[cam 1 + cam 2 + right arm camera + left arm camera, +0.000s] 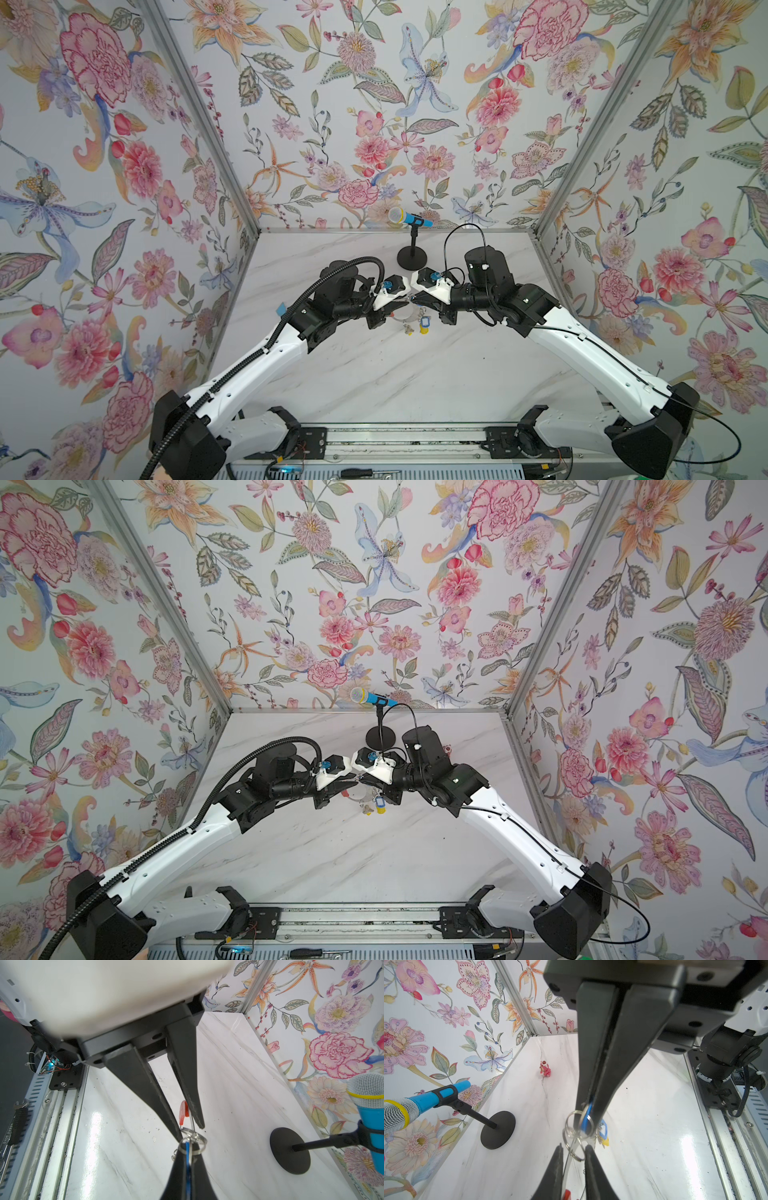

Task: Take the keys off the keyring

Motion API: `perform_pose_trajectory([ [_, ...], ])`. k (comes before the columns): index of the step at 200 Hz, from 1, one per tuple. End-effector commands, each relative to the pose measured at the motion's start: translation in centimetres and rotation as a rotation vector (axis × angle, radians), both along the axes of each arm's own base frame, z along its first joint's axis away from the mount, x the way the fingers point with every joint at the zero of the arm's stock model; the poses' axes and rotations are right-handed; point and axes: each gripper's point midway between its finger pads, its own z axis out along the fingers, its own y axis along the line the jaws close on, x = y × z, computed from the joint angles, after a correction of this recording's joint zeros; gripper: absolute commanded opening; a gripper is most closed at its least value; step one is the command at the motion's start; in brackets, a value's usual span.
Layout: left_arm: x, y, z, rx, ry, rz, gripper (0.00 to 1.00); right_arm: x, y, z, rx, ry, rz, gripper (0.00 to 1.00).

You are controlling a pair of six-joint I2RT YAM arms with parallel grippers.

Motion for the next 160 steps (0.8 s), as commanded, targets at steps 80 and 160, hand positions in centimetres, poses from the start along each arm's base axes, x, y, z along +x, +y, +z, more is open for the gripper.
perform_pose_trajectory([
  [80,0.4,0.0,0.6,0.050,-0.055,-0.014,0.00,0.0,-0.2,1.8,0.007,-0.052,-0.007,0.00],
  [160,-0.3,0.5,-1.3,0.226,-0.136,-0.129,0.00,1.3,-1.2,3.2,-0.009,-0.115,-0.052,0.00],
])
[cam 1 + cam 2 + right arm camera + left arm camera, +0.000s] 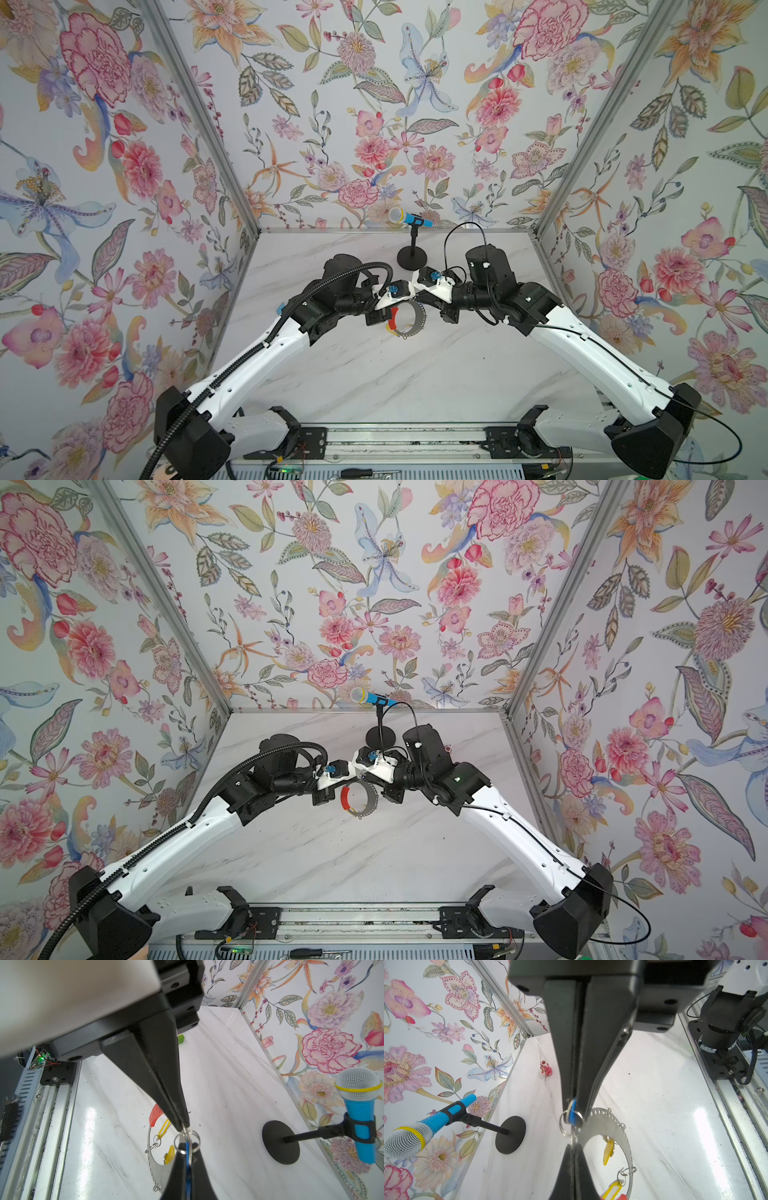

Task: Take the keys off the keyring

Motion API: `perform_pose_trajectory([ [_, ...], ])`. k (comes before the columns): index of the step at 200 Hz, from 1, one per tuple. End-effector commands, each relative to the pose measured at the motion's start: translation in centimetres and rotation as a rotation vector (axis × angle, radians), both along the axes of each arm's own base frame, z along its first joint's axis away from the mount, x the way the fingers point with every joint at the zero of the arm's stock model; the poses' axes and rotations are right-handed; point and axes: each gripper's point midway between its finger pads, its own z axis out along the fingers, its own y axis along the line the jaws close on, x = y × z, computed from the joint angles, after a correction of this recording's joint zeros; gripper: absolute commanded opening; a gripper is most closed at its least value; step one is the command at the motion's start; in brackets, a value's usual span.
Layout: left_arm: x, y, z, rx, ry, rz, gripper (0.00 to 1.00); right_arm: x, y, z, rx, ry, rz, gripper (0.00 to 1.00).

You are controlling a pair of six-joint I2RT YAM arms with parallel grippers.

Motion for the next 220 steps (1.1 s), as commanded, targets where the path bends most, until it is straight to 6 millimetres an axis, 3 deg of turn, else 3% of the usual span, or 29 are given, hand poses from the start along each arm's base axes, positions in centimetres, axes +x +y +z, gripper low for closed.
perform_pose_trajectory([
  [1,-0.1,0.6,-1.5,0.103,-0.011,-0.029,0.00,0.7,-0.4,3.0,0.026,-0.090,-0.019,0.00],
  [66,-0.6,-0.1,-2.9,0.209,-0.033,-0.107,0.00,1.6,0.0,3.3,0.011,-0.092,-0.010,0.00],
  [149,-1.8,0.2,-2.7,0.225,-0.136,-0.172,0.00,3.7,-1.8,2.0,-0.052,-0.061,-0.085,0.00],
  [220,-2.6,-0.3,-0.2,0.171,-0.186,-0.207,0.00,4.7,-2.4,0.7,-0.046,0.007,-0.098,0.00],
])
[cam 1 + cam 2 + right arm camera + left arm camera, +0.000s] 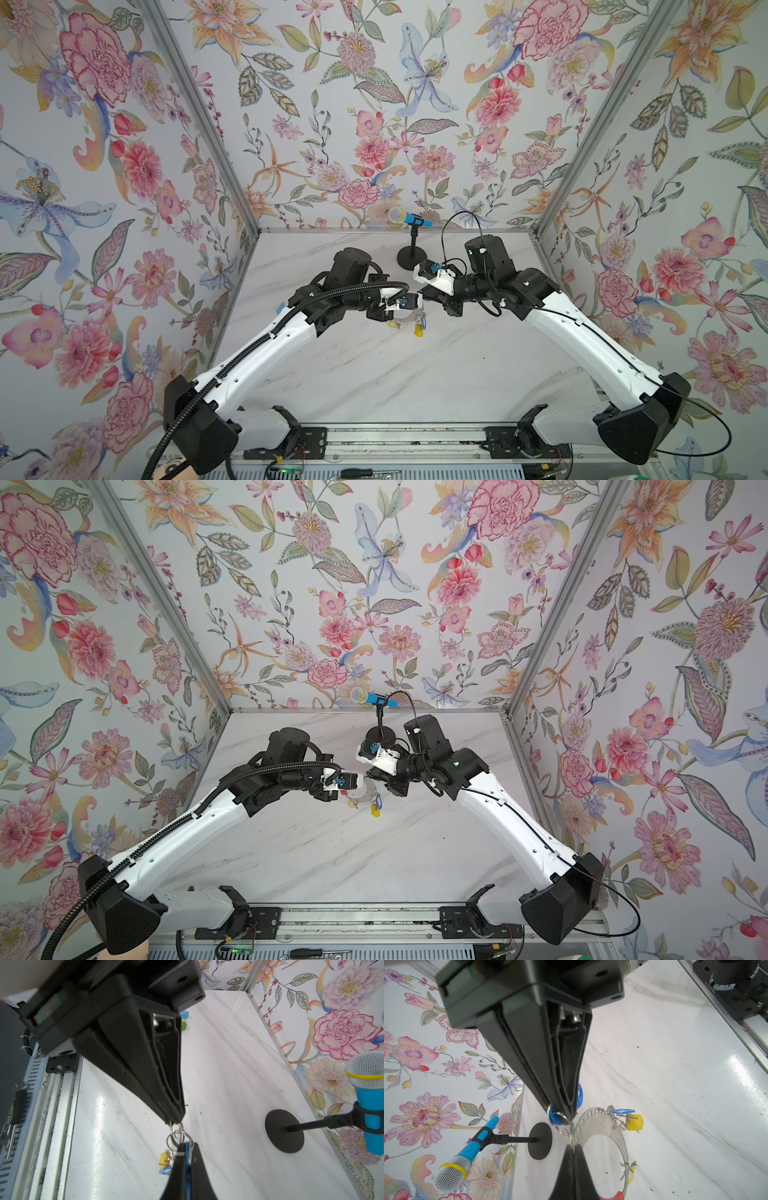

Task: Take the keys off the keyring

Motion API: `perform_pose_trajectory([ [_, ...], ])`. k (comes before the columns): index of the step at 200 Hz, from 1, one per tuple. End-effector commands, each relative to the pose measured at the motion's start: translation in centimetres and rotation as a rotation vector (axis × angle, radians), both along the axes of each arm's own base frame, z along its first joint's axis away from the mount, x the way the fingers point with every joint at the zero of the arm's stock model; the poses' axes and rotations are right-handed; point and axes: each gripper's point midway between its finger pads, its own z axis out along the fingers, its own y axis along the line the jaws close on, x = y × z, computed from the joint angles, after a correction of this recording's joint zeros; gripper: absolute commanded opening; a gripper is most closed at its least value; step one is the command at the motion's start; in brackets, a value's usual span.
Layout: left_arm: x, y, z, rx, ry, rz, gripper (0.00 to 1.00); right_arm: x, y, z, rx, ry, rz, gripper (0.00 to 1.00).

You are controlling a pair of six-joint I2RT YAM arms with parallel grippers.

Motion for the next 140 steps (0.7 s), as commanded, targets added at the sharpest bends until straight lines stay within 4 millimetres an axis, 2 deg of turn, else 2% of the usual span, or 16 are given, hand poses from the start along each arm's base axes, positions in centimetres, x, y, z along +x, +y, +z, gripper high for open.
perform_pose_trajectory([
  [1,-2.8,0.6,-0.2,0.027,0.053,-0.066,0.00,3.2,-1.3,1.5,0.013,-0.068,-0.104,0.00],
  [45,-3.2,0.4,1.5,-0.020,0.026,-0.084,0.00,3.6,-1.8,0.2,0.006,-0.022,-0.124,0.00],
  [70,-3.6,0.3,3.0,-0.075,0.001,-0.096,0.00,3.7,-2.1,-0.1,0.008,-0.005,-0.133,0.00],
  [140,-4.6,0.5,5.4,-0.165,-0.014,-0.117,0.00,3.6,-2.2,-1.1,0.002,0.030,-0.141,0.00],
])
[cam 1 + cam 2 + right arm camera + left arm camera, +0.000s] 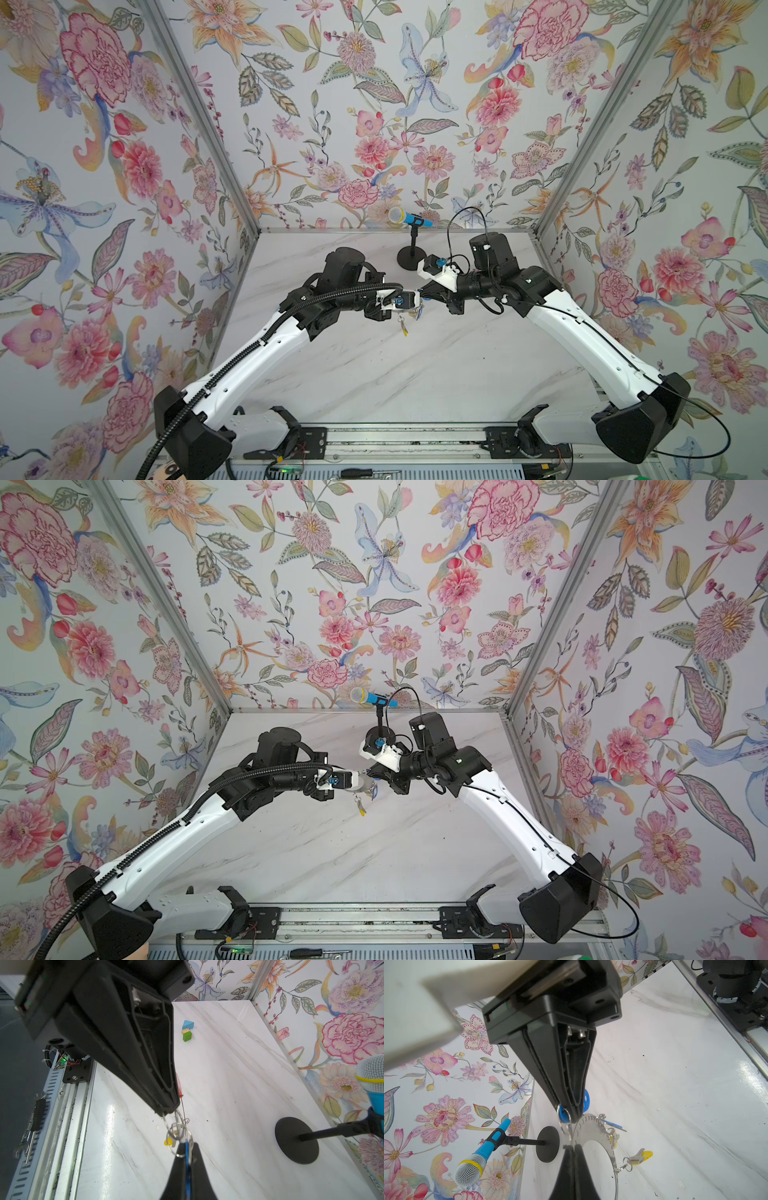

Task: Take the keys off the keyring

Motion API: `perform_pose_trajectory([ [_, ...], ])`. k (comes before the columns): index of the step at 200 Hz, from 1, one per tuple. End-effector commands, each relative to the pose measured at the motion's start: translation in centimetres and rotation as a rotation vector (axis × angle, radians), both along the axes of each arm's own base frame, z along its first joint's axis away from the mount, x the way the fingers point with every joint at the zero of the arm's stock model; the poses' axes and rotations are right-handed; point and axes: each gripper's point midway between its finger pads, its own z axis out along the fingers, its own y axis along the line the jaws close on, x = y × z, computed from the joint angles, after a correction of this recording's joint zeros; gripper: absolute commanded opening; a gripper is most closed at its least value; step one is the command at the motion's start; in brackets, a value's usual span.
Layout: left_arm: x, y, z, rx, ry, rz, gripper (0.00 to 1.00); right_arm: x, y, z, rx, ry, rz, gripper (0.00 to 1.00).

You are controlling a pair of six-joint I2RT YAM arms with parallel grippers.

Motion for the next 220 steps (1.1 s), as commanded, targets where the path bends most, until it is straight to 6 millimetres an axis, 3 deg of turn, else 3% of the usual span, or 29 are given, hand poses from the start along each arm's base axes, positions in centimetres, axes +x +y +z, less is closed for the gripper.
perform_pose_trajectory([
  [1,-3.9,0.0,3.1,-0.103,0.008,-0.126,0.00,3.6,-2.1,-1.6,-0.063,-0.014,-0.160,0.00],
  [85,-3.6,0.1,4.5,-0.183,-0.007,-0.099,0.00,1.6,-1.4,-2.2,-0.061,0.006,-0.106,0.00],
  [137,-3.6,0.6,4.9,-0.195,-0.024,-0.087,0.00,-0.9,-0.2,-1.7,-0.063,0.002,-0.038,0.00],
  [177,-2.8,1.2,3.4,-0.118,-0.049,-0.058,0.00,-2.0,0.0,-1.4,-0.056,-0.004,-0.013,0.00],
  [220,-2.9,1.2,2.5,-0.077,-0.062,-0.078,0.00,-1.5,-0.5,-0.9,-0.054,-0.023,-0.037,0.00],
])
